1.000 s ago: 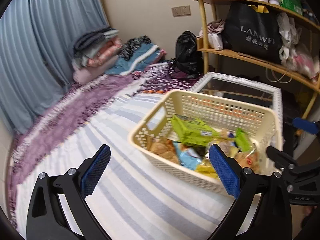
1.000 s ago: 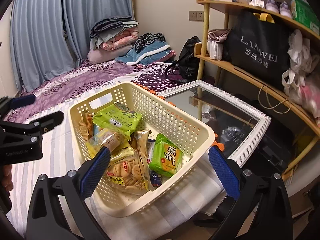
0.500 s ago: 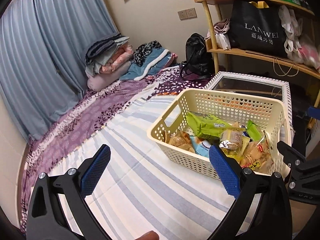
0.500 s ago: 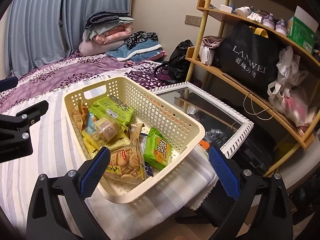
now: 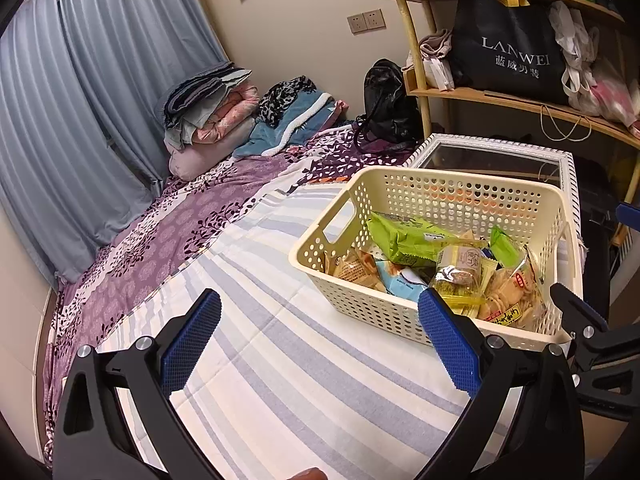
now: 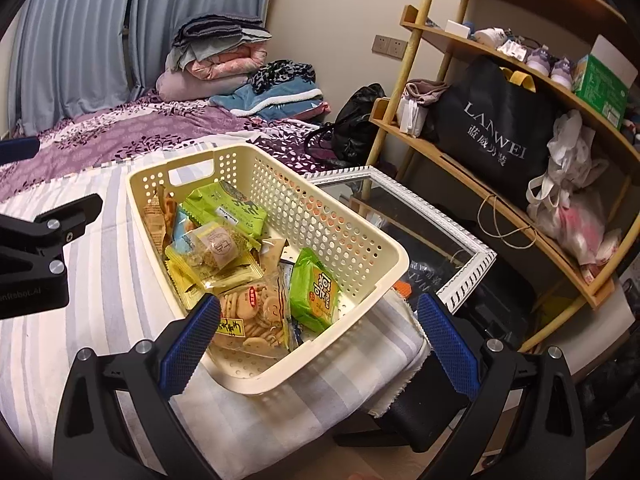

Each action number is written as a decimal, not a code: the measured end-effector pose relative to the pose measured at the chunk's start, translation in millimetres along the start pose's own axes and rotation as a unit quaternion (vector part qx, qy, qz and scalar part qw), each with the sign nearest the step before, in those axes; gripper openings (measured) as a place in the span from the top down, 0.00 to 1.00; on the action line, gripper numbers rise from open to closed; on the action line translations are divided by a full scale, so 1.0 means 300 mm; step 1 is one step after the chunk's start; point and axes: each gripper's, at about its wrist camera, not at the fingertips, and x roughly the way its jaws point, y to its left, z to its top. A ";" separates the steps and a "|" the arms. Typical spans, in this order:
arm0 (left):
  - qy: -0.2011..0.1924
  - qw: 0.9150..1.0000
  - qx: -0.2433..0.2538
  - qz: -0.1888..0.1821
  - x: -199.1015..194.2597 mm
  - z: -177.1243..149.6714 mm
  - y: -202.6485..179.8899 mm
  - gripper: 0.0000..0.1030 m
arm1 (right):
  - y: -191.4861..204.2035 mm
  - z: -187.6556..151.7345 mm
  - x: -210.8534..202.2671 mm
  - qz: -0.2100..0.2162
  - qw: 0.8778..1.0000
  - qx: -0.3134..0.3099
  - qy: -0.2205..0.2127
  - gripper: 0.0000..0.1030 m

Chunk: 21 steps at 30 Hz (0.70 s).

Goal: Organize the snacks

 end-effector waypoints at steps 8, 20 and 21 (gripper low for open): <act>0.006 1.000 0.009 0.003 0.011 -0.002 -0.010 0.03 | 0.000 -0.005 0.012 0.006 1.000 0.005 0.006 0.05; 0.015 1.000 0.024 0.005 0.033 0.000 -0.043 0.03 | -0.009 -0.017 0.043 0.012 1.000 0.012 0.014 0.05; 0.016 1.000 0.026 0.006 0.036 0.000 -0.047 0.03 | -0.011 -0.018 0.046 0.012 1.000 0.013 0.015 0.05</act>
